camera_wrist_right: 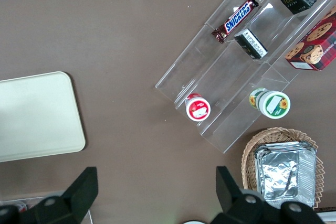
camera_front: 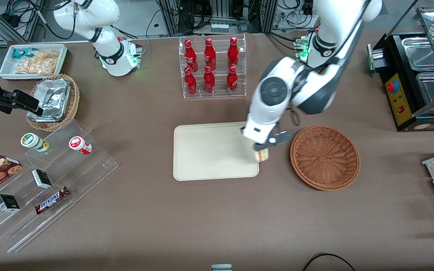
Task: Place sandwich from basket to tray
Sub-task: 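Lift the sandwich and carry it over the cream tray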
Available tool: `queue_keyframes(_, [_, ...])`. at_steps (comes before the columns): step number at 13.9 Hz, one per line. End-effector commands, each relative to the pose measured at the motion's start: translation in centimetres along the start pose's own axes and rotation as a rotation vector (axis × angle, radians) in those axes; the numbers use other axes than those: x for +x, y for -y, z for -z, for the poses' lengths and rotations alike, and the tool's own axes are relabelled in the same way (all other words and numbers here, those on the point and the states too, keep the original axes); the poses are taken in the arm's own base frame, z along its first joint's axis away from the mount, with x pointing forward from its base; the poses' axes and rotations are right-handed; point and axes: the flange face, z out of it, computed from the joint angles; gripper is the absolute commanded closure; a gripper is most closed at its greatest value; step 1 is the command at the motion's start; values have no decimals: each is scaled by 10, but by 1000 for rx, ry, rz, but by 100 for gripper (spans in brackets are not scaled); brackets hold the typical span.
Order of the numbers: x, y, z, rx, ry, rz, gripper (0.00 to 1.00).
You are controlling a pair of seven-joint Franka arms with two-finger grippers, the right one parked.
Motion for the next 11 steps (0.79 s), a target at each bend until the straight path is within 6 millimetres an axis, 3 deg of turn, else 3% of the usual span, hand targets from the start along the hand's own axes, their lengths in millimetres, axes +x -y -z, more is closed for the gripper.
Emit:
queue_keyframes(1, [-7,-47,-35,-28,-54,-95,85])
queue_keyframes(5, [-40,-89,-91,-59,-161,-227,85])
queue_keyframes(11, [-61,-105,-119,-85,-163,-275,83])
